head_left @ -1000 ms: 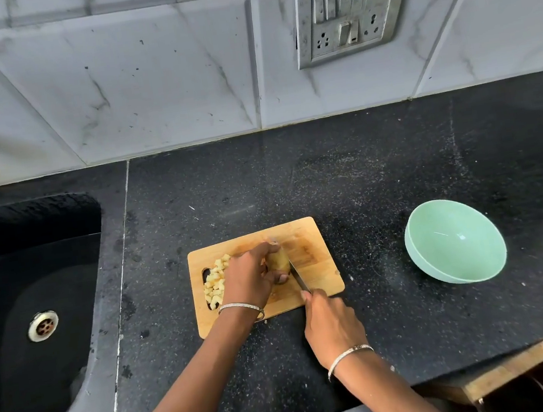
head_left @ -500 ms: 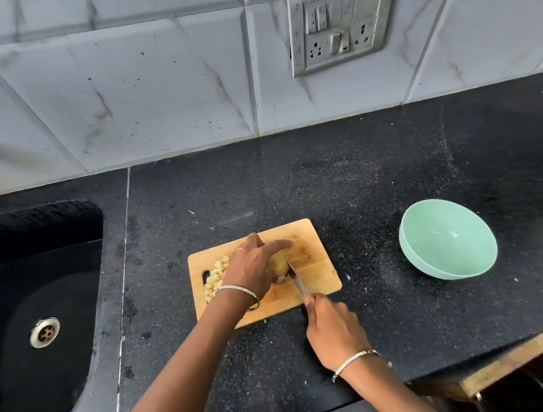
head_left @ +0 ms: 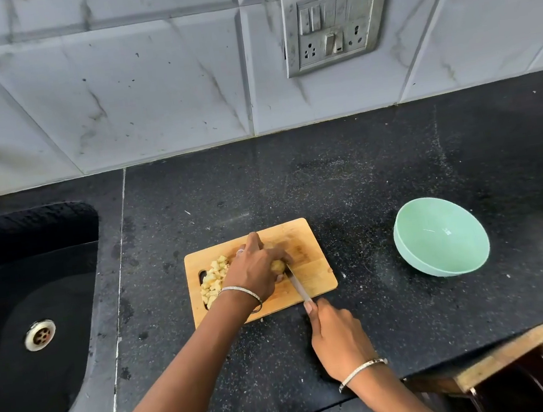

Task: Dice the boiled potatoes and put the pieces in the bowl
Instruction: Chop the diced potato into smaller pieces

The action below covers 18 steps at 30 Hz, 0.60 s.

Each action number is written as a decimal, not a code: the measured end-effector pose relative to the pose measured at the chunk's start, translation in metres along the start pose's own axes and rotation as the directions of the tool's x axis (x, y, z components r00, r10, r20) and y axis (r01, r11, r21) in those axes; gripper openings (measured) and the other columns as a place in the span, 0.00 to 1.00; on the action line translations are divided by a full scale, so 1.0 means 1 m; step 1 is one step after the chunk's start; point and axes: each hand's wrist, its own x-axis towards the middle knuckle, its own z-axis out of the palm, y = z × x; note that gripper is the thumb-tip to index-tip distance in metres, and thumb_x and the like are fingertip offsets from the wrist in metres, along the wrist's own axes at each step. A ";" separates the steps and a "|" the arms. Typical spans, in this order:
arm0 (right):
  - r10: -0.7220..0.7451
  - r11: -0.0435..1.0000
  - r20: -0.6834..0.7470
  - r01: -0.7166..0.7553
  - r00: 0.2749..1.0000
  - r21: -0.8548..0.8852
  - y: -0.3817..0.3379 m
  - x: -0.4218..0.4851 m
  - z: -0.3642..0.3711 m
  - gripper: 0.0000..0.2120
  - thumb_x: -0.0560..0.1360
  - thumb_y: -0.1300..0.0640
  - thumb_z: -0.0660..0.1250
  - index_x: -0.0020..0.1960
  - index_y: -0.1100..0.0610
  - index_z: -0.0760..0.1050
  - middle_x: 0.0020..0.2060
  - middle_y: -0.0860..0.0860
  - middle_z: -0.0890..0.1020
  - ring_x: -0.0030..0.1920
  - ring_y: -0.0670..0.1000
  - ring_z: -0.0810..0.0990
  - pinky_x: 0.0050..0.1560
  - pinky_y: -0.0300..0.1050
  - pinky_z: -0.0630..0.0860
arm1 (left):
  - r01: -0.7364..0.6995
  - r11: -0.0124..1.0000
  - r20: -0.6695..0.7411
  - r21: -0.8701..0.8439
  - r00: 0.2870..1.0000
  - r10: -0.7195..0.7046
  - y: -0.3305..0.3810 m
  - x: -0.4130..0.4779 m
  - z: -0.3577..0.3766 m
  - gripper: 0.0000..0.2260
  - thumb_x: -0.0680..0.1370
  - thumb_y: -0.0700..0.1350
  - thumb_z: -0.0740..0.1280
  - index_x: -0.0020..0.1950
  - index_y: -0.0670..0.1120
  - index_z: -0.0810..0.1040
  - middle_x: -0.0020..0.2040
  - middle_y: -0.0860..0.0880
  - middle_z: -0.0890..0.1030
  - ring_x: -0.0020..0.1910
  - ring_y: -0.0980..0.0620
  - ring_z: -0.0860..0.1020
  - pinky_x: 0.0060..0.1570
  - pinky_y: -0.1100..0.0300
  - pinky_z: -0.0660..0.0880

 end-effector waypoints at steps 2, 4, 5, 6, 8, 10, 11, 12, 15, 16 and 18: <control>0.011 1.000 0.011 -0.011 1.000 0.004 0.000 0.000 -0.002 0.19 0.83 0.44 0.46 0.52 0.55 0.69 0.45 0.56 0.81 0.48 0.62 0.80 0.38 0.52 0.68 | -0.003 1.000 -0.002 -0.010 1.000 0.003 0.001 -0.001 0.000 0.16 0.75 0.48 0.71 0.59 0.63 0.77 0.57 0.49 0.66 0.51 0.49 0.72 0.54 0.56 0.75; 0.022 1.000 0.011 -0.022 1.000 -0.003 -0.002 -0.001 -0.004 0.19 0.84 0.44 0.46 0.52 0.55 0.69 0.45 0.56 0.81 0.49 0.62 0.80 0.38 0.50 0.66 | -0.017 1.000 0.003 -0.008 1.000 0.017 0.000 -0.003 -0.001 0.16 0.75 0.48 0.70 0.60 0.63 0.76 0.58 0.49 0.65 0.50 0.49 0.72 0.55 0.55 0.74; 0.025 1.000 0.008 -0.025 1.000 -0.006 -0.004 0.000 -0.004 0.19 0.84 0.44 0.46 0.53 0.55 0.70 0.46 0.56 0.81 0.49 0.62 0.80 0.37 0.50 0.66 | -0.029 1.000 0.009 -0.009 1.000 0.029 -0.002 -0.004 -0.001 0.16 0.76 0.47 0.69 0.60 0.64 0.75 0.59 0.48 0.65 0.50 0.49 0.72 0.56 0.55 0.74; 0.027 1.000 0.005 -0.027 1.000 -0.007 -0.006 0.001 -0.003 0.19 0.84 0.44 0.46 0.54 0.55 0.70 0.46 0.56 0.81 0.49 0.63 0.80 0.38 0.50 0.66 | -0.040 0.999 0.019 -0.015 0.999 0.040 -0.004 -0.004 -0.001 0.17 0.76 0.45 0.69 0.61 0.64 0.75 0.60 0.48 0.65 0.51 0.49 0.72 0.56 0.55 0.74; 0.031 0.999 0.003 -0.031 1.000 -0.007 -0.010 0.004 -0.002 0.18 0.84 0.45 0.47 0.55 0.54 0.70 0.48 0.57 0.81 0.51 0.63 0.80 0.38 0.50 0.67 | -0.068 0.998 0.049 -0.018 0.996 0.069 -0.008 -0.004 -0.003 0.20 0.77 0.44 0.68 0.62 0.65 0.73 0.62 0.48 0.65 0.53 0.48 0.73 0.57 0.54 0.74; 0.035 0.999 0.000 -0.035 0.999 -0.005 -0.014 0.011 -0.001 0.18 0.84 0.45 0.47 0.56 0.54 0.71 0.49 0.57 0.82 0.51 0.64 0.80 0.39 0.50 0.67 | -0.082 0.997 0.067 -0.011 0.994 0.082 -0.009 -0.003 -0.004 0.20 0.76 0.44 0.69 0.62 0.65 0.73 0.63 0.48 0.65 0.55 0.47 0.73 0.57 0.53 0.74; 0.037 0.999 0.000 -0.037 0.999 -0.004 -0.015 0.013 -0.001 0.18 0.84 0.46 0.47 0.56 0.55 0.71 0.49 0.58 0.82 0.52 0.64 0.80 0.39 0.50 0.67 | -0.079 0.997 0.070 -0.012 0.994 0.079 -0.009 -0.003 -0.004 0.20 0.76 0.44 0.69 0.62 0.65 0.74 0.63 0.48 0.65 0.55 0.47 0.73 0.57 0.54 0.74; 0.038 0.999 0.000 -0.038 0.999 -0.002 -0.017 0.014 -0.001 0.18 0.84 0.46 0.48 0.56 0.55 0.71 0.49 0.58 0.81 0.52 0.64 0.80 0.39 0.50 0.67 | -0.075 0.997 0.067 -0.011 0.995 0.075 -0.009 -0.002 -0.004 0.19 0.76 0.44 0.69 0.63 0.64 0.74 0.63 0.48 0.65 0.55 0.47 0.73 0.57 0.54 0.74; 0.030 1.000 -0.004 -0.030 1.000 -0.007 -0.018 0.012 0.001 0.17 0.84 0.46 0.48 0.55 0.55 0.71 0.49 0.58 0.82 0.51 0.63 0.80 0.38 0.50 0.67 | -0.072 0.997 0.055 0.006 0.996 0.071 -0.008 -0.002 -0.002 0.19 0.76 0.45 0.70 0.63 0.62 0.74 0.63 0.47 0.65 0.55 0.46 0.75 0.55 0.55 0.75; 0.025 1.000 -0.007 -0.025 1.000 -0.012 -0.017 0.011 0.001 0.16 0.84 0.46 0.48 0.55 0.55 0.70 0.48 0.58 0.82 0.50 0.63 0.80 0.38 0.50 0.67 | -0.072 0.997 0.048 0.014 0.996 0.071 -0.007 -0.002 -0.002 0.19 0.76 0.45 0.70 0.63 0.62 0.74 0.62 0.47 0.66 0.55 0.46 0.75 0.55 0.54 0.75; 0.025 1.000 -0.004 -0.025 1.000 -0.014 -0.016 0.008 0.002 0.15 0.84 0.47 0.49 0.55 0.55 0.70 0.48 0.58 0.82 0.50 0.63 0.80 0.37 0.50 0.66 | -0.072 0.997 0.034 0.037 0.997 0.071 -0.006 -0.002 -0.001 0.18 0.76 0.45 0.69 0.63 0.62 0.74 0.62 0.47 0.66 0.54 0.46 0.76 0.53 0.55 0.76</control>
